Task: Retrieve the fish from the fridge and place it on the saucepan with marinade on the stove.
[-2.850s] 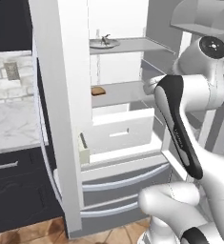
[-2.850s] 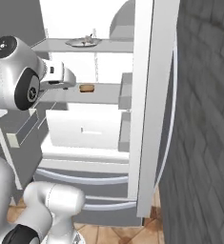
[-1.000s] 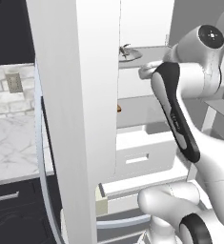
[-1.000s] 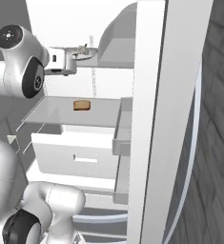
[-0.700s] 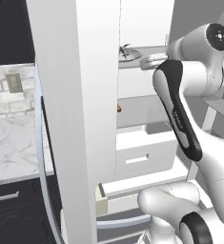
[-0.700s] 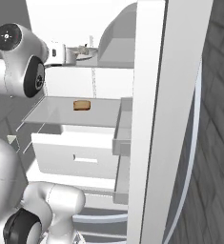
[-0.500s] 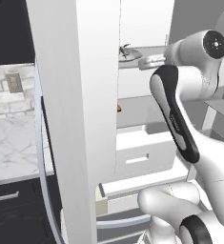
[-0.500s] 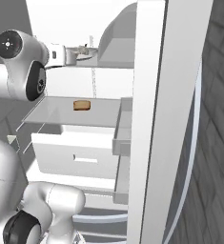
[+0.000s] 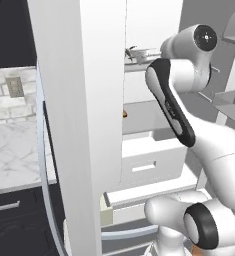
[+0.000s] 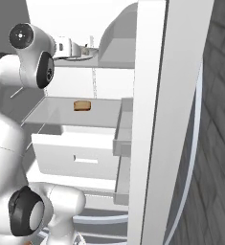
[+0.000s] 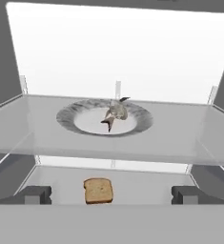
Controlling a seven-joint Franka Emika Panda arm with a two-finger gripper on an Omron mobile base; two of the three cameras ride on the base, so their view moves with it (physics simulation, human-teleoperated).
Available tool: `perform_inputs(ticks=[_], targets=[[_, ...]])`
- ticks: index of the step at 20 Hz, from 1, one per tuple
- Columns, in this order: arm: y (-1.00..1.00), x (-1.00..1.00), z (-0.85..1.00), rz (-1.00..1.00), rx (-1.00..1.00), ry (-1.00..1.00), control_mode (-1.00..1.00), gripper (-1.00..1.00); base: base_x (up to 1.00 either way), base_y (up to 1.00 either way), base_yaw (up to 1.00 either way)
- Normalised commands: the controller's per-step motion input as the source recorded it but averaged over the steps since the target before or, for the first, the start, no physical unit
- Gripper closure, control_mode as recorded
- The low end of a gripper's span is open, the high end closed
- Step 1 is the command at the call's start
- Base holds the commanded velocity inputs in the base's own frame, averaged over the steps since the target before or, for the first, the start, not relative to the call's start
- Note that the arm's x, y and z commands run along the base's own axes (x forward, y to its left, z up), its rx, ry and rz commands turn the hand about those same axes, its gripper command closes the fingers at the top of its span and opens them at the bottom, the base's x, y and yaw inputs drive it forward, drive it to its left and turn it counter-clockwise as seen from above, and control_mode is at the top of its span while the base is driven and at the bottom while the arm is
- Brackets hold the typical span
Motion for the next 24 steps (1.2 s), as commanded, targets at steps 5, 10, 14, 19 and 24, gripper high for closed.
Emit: perform_inputs(ticks=[5, 10, 14, 19, 24], targets=[[0.00, 0.27, -0.01, 0.00, 0.00, 0.00, -1.00, -1.00, 0.00, 0.00, 0.00], [0.00, 0.41, -0.09, 0.00, 0.00, 0.00, -1.00, -1.00, 0.00, 0.00, 0.00], [0.00, 0.48, -0.08, 0.00, 0.00, 0.00, -1.00, -1.00, 0.00, 0.00, 0.00], [0.00, 0.62, 0.00, 0.00, 0.00, 0.00, -1.00, -1.00, 0.00, 0.00, 0.00], [0.01, 0.64, -0.14, 0.00, 0.00, 0.00, -1.00, -1.00, 0.00, 0.00, 0.00]])
